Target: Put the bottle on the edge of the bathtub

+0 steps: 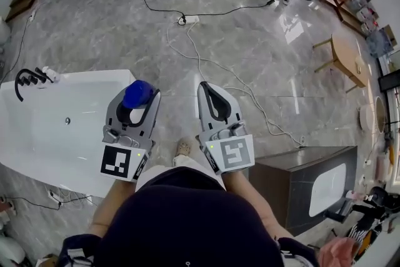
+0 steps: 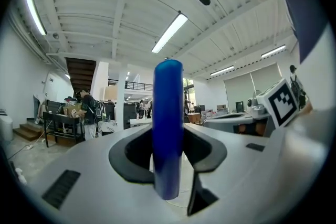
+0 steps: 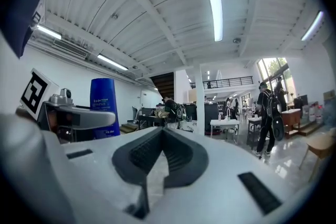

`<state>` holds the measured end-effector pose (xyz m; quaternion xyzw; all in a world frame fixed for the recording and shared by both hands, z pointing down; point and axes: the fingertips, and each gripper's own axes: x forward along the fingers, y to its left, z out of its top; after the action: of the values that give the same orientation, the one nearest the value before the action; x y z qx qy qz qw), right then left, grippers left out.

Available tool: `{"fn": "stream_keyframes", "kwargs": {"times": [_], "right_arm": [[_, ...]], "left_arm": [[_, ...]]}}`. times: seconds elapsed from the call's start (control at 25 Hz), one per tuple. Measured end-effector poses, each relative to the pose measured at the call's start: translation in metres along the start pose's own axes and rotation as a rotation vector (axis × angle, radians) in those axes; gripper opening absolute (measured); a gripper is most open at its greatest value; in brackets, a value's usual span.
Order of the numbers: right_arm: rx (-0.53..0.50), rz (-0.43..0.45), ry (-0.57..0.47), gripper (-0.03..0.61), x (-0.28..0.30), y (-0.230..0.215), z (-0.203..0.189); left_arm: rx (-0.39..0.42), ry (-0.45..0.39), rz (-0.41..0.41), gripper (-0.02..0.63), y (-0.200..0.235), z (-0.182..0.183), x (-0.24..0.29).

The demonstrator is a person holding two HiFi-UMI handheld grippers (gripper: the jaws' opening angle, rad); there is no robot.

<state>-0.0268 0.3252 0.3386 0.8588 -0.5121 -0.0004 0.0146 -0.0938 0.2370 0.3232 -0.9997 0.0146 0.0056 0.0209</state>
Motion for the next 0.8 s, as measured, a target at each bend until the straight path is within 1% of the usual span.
{"fn": "stream_keyframes", "kwargs": {"times": [0.24,0.4,0.6,0.8], "right_arm": [[0.033,0.012,0.015,0.0,0.022,-0.035,-0.012],[0.038,0.035,0.031,0.001,0.033,-0.042,-0.021],[0.034,0.052,0.044,0.002,0.056,-0.05,-0.02],[0.018,0.034,0.041,0.002,0.089,-0.066,-0.019]], "left_arm": [[0.003,0.027,0.033,0.153,0.008,-0.008,0.031],[-0.004,0.045,0.053,0.153,0.014,-0.014,0.044],[-0.013,0.049,0.055,0.153,0.029,-0.015,0.066],[-0.02,0.05,0.053,0.153,0.055,-0.022,0.098]]}}
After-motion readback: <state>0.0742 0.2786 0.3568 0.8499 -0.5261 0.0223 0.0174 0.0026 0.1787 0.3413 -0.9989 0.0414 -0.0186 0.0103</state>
